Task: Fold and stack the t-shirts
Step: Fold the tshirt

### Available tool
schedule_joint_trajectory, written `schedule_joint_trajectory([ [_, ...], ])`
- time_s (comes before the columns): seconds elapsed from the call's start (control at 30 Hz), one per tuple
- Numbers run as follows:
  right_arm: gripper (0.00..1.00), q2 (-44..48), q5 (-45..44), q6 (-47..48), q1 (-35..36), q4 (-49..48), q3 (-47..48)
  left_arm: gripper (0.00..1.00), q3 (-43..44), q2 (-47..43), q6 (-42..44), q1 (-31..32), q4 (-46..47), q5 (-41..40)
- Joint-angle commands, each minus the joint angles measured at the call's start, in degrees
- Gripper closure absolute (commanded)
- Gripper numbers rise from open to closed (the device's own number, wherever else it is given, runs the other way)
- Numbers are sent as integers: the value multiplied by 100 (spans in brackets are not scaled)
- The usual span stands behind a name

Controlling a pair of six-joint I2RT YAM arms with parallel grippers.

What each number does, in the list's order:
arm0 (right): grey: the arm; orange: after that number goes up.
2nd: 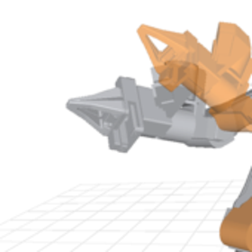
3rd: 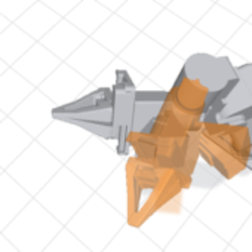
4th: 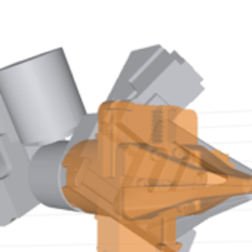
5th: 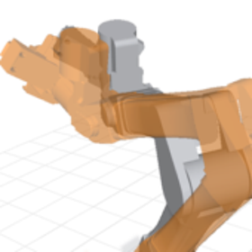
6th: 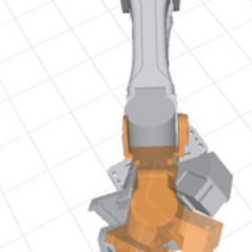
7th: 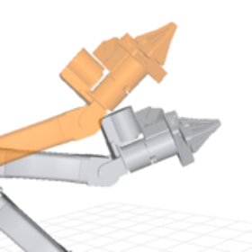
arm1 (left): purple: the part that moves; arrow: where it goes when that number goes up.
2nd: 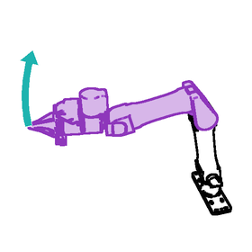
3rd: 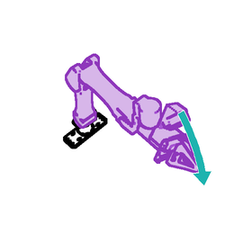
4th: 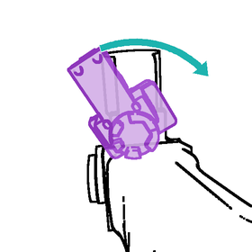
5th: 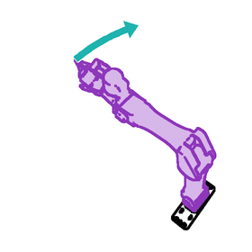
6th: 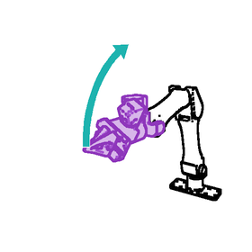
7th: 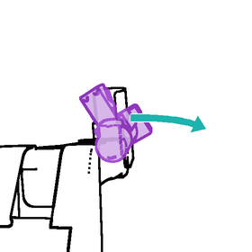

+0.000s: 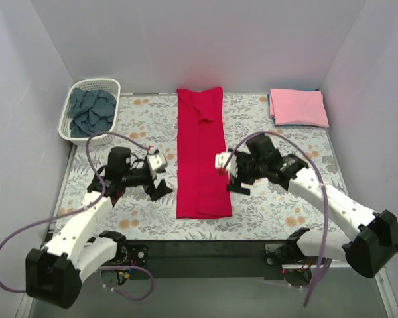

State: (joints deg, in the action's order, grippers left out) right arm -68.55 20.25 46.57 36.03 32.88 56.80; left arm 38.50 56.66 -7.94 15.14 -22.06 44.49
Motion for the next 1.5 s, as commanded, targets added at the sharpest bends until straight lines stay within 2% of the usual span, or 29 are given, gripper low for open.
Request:
schedule_joint_trajectory([
  [0.0,10,597,-678,177,1000,-368,-937,25,-728,-971,1199,471,-553,420],
  [0.13,19,712,-760,239,1371,-827,-1724,40,-1371,-1657,1120,1489,-519,0],
  [0.27,33,668,-655,362,1748,-1011,-1979,47,-1758,-1545,979,2168,-202,-572],
  [0.37,38,606,-479,450,1881,-1389,-2260,49,-1873,-1230,935,2502,53,-906],
  [0.63,40,545,-206,749,1969,-2049,-2937,51,-1855,-639,892,2600,501,-1057],
  [0.8,43,185,-496,582,1969,-2400,-3078,51,-1864,-525,645,2617,686,-1021],
  [0.83,46,150,-496,564,1969,-2418,-3113,51,-1872,-490,628,2617,686,-1021],
  [0.97,70,167,-461,546,1969,-2409,-3332,54,-1908,-533,645,2617,695,-1030],
  [1.03,78,220,-478,547,1969,-2409,-3464,55,-1978,-560,759,2626,695,-977],
  [1.07,86,220,-487,555,1969,-2418,-3491,56,-2004,-543,768,2643,686,-960],
  [1.17,99,123,-592,468,1969,-2427,-3421,56,-2040,-376,988,2731,800,-1082],
  [1.47,99,-62,-654,309,1978,-2418,-3201,59,-2048,178,1348,2767,1415,-1495],
])
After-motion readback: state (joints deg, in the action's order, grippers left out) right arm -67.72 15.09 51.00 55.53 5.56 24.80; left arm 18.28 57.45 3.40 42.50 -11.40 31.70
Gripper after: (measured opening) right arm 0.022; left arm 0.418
